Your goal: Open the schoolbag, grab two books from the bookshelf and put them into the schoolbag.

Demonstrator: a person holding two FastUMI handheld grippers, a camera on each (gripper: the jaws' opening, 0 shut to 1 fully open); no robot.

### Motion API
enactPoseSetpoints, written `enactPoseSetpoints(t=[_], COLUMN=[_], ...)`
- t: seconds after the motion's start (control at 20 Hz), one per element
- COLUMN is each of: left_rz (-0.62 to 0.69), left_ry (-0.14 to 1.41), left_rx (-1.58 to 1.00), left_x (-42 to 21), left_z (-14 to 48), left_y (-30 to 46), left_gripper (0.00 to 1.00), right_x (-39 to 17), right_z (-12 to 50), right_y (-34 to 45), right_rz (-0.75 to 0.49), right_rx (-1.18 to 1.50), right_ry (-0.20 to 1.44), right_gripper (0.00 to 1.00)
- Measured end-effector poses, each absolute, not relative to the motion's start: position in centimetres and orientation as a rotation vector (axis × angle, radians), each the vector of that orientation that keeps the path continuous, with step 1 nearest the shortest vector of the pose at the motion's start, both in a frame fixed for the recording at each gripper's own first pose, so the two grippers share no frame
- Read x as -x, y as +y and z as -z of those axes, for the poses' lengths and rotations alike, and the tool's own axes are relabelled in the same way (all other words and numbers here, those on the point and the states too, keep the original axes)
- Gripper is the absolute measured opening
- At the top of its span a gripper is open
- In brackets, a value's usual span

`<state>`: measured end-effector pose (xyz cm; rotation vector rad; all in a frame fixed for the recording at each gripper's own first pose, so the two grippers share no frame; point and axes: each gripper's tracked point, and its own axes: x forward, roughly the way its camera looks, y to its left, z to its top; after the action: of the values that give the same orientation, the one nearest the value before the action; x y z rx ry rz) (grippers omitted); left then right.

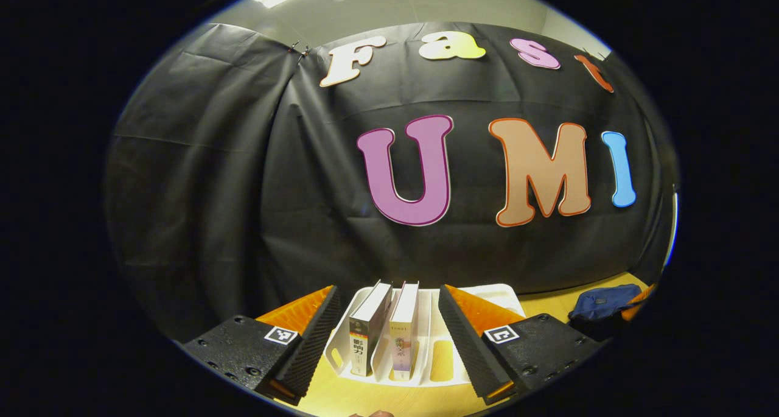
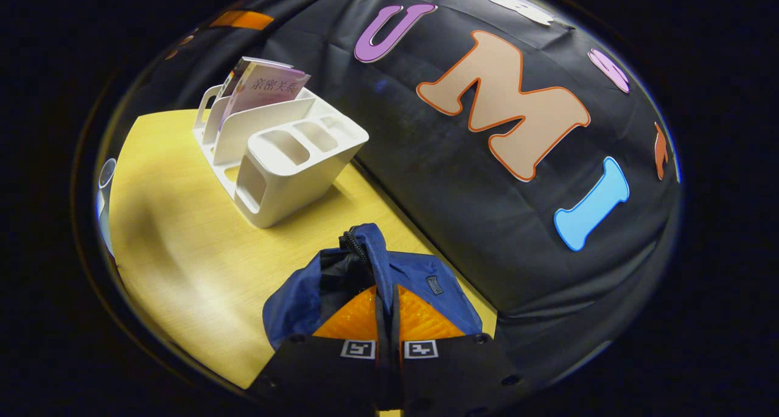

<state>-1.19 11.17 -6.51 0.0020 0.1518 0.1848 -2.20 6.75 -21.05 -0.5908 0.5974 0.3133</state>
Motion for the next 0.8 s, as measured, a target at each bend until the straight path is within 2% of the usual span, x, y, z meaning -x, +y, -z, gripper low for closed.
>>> enactPoseSetpoints(t=[0.55,0.8], left_rz=[-0.083,0.061], left_ry=[0.255,0.377], left_rx=[0.012,0.000], left_x=[-1.3,-3.3], left_z=[9.3,11.2], left_y=[11.5,9.6], left_gripper=[0.95,0.95], right_x=[-0.5,-1.5], right_z=[17.2,16.8], right_y=[5.9,4.8], right_rz=[-0.267,-0.245], right_rx=[0.596,0.599], right_ry=[0.559,0.561], right_gripper=[0.03,0.03])
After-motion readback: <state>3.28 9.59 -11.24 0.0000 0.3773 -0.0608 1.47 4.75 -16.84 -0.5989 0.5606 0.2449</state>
